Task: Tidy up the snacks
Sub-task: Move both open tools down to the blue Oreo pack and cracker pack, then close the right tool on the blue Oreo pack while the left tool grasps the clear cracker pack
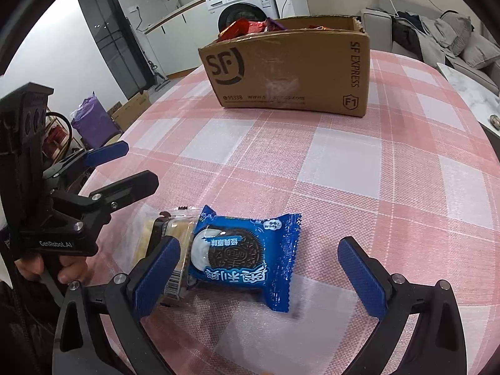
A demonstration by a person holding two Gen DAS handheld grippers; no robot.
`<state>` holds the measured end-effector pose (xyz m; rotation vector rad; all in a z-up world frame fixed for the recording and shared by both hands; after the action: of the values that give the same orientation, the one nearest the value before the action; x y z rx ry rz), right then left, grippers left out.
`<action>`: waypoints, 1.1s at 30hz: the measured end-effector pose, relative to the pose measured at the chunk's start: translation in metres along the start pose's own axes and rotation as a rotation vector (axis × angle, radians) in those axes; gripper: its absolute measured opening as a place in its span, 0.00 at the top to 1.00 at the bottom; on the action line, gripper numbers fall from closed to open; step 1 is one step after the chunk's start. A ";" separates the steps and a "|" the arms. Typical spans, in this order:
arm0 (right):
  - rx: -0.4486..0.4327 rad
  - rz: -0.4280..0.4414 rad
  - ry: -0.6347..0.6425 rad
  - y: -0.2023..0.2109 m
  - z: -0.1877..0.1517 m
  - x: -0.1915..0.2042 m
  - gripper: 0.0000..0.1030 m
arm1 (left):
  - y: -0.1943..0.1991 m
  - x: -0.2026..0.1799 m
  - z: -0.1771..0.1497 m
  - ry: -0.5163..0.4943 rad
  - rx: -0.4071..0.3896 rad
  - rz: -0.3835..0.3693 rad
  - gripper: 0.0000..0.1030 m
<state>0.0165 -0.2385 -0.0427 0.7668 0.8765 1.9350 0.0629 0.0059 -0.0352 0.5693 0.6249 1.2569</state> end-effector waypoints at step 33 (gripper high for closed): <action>-0.042 -0.042 0.036 0.005 -0.001 -0.011 0.52 | -0.020 -0.031 -0.026 -0.094 0.115 -0.101 0.01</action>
<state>0.0186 -0.2502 -0.0408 0.6855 0.8646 1.9293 0.0521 -0.0274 -0.0638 0.6803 0.6419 1.0986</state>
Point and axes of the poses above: each gripper's, at about its wrist camera, not at the fingertips, and y roughly against the way its jaws point, x to its left, z to its top, the point moved 5 cm from there along -y, roughly the way its jaws point, and after that the axes turned 5 degrees about -z, right-handed, at the moved point
